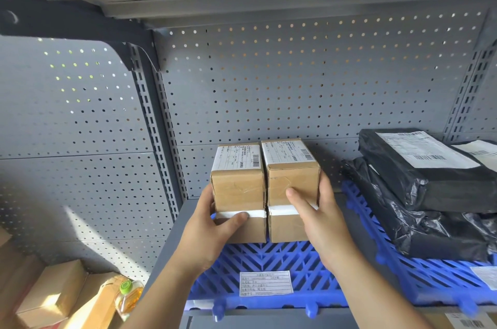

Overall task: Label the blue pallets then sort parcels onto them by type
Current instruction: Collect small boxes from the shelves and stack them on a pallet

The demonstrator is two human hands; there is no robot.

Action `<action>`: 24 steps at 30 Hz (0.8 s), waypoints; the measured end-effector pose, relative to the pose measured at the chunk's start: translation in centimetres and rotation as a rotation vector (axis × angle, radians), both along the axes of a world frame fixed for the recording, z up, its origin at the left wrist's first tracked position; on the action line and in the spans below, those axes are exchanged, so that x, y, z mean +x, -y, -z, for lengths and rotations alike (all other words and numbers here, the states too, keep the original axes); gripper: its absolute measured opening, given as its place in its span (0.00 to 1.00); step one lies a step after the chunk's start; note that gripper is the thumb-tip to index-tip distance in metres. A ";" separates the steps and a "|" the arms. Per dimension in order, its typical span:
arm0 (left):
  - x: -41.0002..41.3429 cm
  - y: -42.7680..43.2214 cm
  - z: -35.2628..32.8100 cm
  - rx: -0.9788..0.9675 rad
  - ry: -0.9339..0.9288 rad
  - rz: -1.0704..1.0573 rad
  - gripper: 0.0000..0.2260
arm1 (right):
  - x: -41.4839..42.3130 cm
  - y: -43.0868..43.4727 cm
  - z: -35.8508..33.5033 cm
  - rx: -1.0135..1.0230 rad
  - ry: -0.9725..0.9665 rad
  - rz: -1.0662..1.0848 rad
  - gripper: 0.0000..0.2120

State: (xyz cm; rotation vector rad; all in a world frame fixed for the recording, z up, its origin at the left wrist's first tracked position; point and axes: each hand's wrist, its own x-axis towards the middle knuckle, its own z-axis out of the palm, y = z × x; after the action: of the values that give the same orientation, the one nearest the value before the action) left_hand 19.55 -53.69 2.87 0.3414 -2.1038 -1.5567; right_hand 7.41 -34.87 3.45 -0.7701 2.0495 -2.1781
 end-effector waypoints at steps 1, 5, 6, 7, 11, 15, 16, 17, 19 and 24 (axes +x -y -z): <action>-0.1 0.1 0.0 -0.003 0.000 -0.002 0.26 | 0.0 0.0 0.1 0.001 0.000 -0.001 0.28; -0.2 0.3 0.1 -0.002 0.001 0.002 0.26 | -0.1 0.1 0.4 -0.026 -0.010 0.003 0.27; -0.2 0.4 0.1 -0.004 0.003 0.004 0.25 | -0.1 0.1 0.4 -0.033 -0.011 0.003 0.27; -0.2 0.5 0.2 -0.004 0.002 0.004 0.25 | -0.1 0.1 0.5 -0.042 -0.011 0.002 0.27; -0.2 0.8 0.3 -0.006 -0.002 0.018 0.24 | -0.2 0.1 0.9 -0.054 -0.005 0.001 0.26; -0.3 0.9 0.2 0.010 -0.017 0.033 0.28 | -0.3 0.2 1.0 -0.073 0.017 0.016 0.25; -0.3 0.9 0.2 0.017 -0.021 0.033 0.27 | -0.3 0.3 1.0 -0.080 0.026 0.014 0.24; -0.3 0.9 0.2 0.020 -0.022 0.031 0.26 | -0.3 0.4 0.9 -0.082 0.033 0.011 0.24; -0.5 0.9 0.3 0.019 -0.027 0.027 0.25 | -0.2 0.6 0.9 -0.078 0.036 0.010 0.24; -0.6 1.1 0.5 0.003 -0.018 0.016 0.25 | -0.2 0.7 1.0 -0.072 0.044 0.023 0.24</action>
State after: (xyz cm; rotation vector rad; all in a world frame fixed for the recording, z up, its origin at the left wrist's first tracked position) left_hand 18.91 -54.83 2.41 0.3109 -2.0953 -1.5670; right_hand 7.24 -35.52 2.46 -0.7023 1.9800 -2.2707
